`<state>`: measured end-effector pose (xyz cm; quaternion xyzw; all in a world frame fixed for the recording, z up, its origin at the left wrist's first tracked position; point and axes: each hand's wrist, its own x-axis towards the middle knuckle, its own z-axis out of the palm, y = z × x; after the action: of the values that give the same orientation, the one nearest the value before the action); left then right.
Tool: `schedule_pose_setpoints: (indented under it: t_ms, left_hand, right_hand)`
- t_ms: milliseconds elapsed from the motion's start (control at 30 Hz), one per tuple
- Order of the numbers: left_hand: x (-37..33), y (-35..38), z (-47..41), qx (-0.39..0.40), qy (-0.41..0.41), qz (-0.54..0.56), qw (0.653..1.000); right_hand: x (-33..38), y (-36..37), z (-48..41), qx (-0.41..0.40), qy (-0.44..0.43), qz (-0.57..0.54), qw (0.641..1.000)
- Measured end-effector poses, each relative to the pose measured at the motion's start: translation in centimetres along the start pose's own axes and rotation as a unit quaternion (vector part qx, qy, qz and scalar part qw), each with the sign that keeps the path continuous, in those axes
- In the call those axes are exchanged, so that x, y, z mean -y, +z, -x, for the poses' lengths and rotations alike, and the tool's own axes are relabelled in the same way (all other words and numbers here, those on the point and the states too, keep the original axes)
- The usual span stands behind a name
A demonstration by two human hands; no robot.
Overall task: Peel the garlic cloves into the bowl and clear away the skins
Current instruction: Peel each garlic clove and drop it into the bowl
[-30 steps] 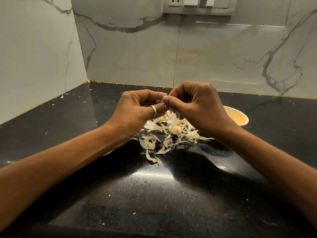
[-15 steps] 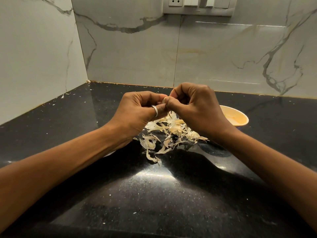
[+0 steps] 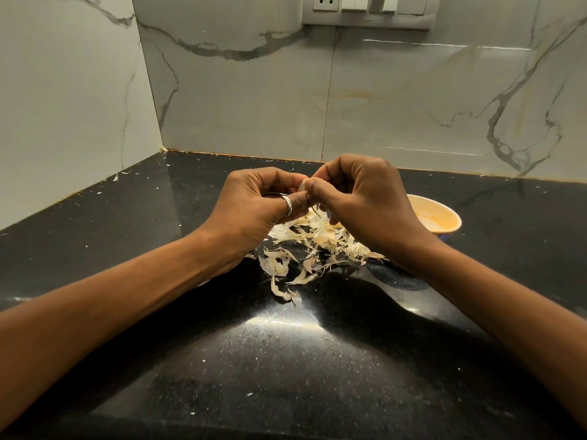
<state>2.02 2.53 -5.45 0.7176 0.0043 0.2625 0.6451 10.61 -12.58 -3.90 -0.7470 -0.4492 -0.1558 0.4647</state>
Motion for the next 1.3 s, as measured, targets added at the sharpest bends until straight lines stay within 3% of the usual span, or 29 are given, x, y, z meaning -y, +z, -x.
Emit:
schedule_pose_setpoints:
  t_ms: [433,1300]
  left_hand:
    - [0.19,0.17,0.02,-0.012,-0.001,-0.015,1.000]
    - [-0.31,0.85,0.32,-0.029,-0.024,0.005,0.999]
  right_hand:
    - [0.13,-0.20,-0.12,0.014,0.018,0.000,1.000]
    - [0.08,0.66,0.26,-0.014,-0.055,0.083,0.995]
